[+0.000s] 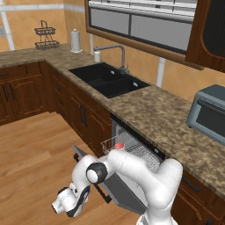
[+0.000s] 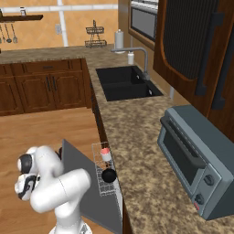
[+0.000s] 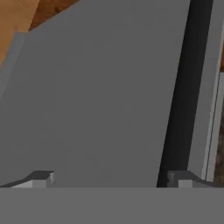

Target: Pick up the cup and bowl from the counter, place them in the dishwasher, and close the dishwasher door.

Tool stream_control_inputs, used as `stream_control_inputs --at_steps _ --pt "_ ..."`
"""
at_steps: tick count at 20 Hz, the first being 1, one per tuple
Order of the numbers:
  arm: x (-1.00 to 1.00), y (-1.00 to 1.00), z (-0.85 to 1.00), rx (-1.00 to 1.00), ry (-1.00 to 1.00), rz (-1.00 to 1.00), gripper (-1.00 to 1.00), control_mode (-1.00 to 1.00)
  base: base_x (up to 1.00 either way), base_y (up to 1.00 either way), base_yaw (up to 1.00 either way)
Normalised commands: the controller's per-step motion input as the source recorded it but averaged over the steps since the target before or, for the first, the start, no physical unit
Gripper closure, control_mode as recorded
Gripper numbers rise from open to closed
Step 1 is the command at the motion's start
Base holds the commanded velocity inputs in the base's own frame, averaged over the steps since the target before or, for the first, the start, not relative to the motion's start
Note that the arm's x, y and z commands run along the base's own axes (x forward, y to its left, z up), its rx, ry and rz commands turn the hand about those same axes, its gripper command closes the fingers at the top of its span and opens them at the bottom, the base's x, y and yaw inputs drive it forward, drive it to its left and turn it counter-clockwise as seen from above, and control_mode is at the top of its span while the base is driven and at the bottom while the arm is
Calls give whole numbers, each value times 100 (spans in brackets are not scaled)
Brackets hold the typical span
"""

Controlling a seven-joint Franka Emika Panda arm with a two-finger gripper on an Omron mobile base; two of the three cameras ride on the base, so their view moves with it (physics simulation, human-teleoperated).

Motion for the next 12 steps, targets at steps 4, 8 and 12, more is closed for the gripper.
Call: stream_control_inputs --at_steps 4,8,12 --pt "0 -100 1 4 0 6 -100 -100 0 0 0" --pt "0 -100 12 9 -5 4 -100 -100 0 0 0" --pt "0 -100 13 12 -3 2 -100 -100 0 0 0"
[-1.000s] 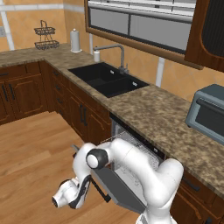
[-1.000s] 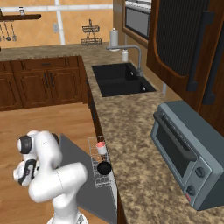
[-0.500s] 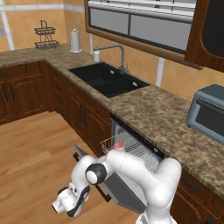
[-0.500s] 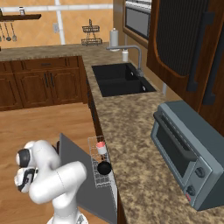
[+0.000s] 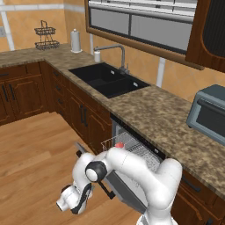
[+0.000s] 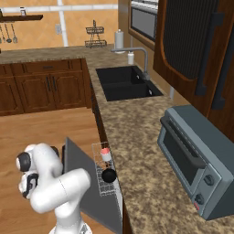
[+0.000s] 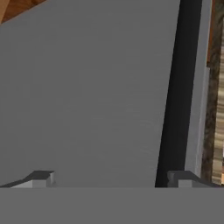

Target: Pick up the cup and bowl from the counter, place them in the dishwasher, and close the dishwasher door.

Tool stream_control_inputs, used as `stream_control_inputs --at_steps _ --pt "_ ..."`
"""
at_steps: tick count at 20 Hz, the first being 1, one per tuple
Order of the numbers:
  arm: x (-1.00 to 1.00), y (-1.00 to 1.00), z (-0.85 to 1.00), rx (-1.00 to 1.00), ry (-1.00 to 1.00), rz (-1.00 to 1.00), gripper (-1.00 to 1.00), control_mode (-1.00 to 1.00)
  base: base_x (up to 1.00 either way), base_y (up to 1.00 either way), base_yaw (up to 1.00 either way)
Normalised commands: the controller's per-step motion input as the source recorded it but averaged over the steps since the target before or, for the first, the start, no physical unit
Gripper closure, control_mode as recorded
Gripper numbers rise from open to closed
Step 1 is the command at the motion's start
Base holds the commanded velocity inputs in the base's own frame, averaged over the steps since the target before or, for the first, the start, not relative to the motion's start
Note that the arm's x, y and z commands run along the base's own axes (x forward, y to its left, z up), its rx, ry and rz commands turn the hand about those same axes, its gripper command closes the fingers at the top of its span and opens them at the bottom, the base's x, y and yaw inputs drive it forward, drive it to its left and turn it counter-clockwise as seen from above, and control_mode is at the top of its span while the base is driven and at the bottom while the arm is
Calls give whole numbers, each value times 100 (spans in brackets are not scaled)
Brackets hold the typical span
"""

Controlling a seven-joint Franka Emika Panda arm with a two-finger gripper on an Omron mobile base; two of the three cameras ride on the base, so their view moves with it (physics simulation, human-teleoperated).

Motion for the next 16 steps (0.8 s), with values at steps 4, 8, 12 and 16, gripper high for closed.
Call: stream_control_inputs --at_steps 4,8,12,16 --pt "2 -100 3 12 0 0 -100 -100 0 0 0" --pt "0 -100 0 13 0 3 -100 -100 0 0 0" --pt "0 -100 0 14 0 4 -100 -100 0 0 0" --pt "11 -100 -2 12 0 2 -100 -100 0 0 0"
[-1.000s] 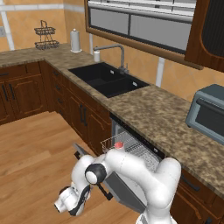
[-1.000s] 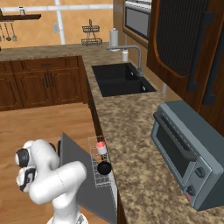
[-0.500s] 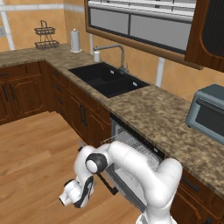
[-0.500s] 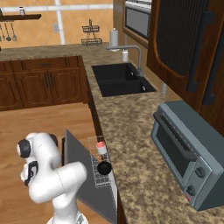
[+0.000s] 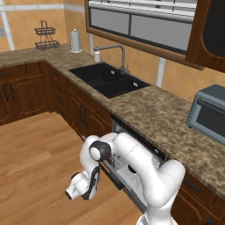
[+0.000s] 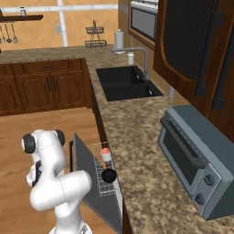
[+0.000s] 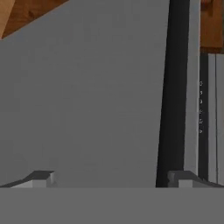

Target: Pick up the cup and bowl from the counter, place them in the dishwasher, and close the dishwasher door.

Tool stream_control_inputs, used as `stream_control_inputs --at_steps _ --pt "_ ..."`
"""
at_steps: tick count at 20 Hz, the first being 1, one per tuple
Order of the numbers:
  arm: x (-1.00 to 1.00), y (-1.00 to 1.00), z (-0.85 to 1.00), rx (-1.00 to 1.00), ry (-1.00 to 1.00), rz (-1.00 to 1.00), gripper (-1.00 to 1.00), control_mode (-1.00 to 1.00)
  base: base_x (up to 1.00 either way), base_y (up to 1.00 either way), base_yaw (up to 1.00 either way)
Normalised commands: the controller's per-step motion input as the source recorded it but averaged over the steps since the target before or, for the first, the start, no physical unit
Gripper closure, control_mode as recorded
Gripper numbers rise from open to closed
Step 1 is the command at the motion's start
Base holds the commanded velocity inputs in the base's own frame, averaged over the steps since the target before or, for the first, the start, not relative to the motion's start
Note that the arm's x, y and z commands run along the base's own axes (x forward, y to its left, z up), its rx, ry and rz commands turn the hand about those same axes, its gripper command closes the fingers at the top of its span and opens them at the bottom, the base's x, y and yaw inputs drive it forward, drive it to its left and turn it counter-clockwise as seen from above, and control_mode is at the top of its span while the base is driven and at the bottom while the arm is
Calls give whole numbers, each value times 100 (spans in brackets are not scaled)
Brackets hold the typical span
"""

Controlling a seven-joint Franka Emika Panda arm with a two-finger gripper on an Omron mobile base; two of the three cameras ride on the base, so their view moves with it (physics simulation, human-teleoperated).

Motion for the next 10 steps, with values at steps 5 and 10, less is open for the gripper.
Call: stream_control_inputs --at_steps 5,10 --pt "12 -100 0 12 0 0 -100 -100 0 0 0" --pt "22 -100 -1 12 0 0 -100 -100 0 0 0"
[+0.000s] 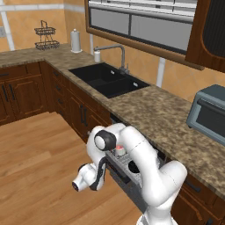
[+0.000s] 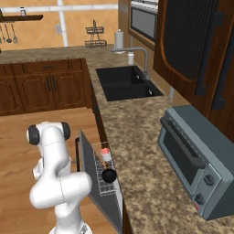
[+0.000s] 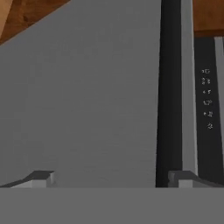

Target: Pick up the cup and bowl from the counter, place them in the dishwasher, and close the dishwasher door.

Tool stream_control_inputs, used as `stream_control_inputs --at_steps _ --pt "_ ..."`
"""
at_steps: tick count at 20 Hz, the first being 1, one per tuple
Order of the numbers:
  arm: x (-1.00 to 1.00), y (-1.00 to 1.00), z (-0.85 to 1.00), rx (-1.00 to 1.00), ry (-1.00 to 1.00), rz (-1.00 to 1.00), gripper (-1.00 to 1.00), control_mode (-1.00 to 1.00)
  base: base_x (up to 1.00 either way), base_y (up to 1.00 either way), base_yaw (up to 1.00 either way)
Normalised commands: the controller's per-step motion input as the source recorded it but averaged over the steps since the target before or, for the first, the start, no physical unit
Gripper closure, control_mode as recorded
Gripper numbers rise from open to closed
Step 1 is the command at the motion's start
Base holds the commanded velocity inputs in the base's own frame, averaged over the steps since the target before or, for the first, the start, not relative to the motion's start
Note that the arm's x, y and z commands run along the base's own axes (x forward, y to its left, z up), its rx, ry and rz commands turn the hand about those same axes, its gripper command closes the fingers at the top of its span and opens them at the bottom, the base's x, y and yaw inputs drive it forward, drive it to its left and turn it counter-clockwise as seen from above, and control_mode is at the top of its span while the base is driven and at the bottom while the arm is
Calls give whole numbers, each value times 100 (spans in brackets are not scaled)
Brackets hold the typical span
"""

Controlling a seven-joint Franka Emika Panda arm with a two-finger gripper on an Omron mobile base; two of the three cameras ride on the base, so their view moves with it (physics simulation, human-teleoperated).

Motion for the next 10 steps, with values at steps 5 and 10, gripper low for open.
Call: stream_control_inputs --at_steps 5,10 --pt "25 -100 -8 13 0 0 -100 -100 0 0 0" --pt "28 -100 -14 15 1 0 -100 -100 0 0 0"
